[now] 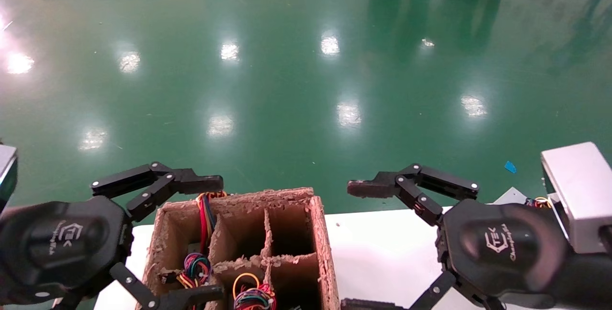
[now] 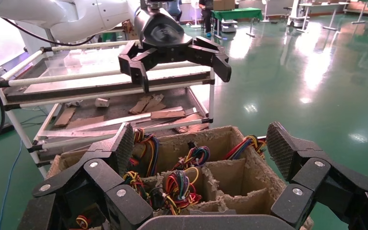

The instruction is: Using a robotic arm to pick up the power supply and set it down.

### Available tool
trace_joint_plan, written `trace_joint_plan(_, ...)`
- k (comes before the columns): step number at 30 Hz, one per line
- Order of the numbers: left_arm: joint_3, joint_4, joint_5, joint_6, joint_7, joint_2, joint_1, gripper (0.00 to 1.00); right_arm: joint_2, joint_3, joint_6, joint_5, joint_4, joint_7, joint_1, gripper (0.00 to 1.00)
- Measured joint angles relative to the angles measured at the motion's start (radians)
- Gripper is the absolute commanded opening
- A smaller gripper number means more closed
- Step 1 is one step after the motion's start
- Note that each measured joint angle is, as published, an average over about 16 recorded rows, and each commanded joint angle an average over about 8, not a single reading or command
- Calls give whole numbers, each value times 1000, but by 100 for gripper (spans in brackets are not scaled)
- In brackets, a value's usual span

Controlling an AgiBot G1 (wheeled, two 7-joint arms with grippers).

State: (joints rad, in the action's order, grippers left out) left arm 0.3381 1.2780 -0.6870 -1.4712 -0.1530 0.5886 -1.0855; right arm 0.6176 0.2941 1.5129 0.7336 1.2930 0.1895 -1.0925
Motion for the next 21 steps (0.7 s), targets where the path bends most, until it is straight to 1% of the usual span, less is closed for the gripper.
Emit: trace_joint_plan(21, 0, 0, 0, 0, 0, 0, 0, 100, -6, -13, -15, -2, -8, -1, 16, 100)
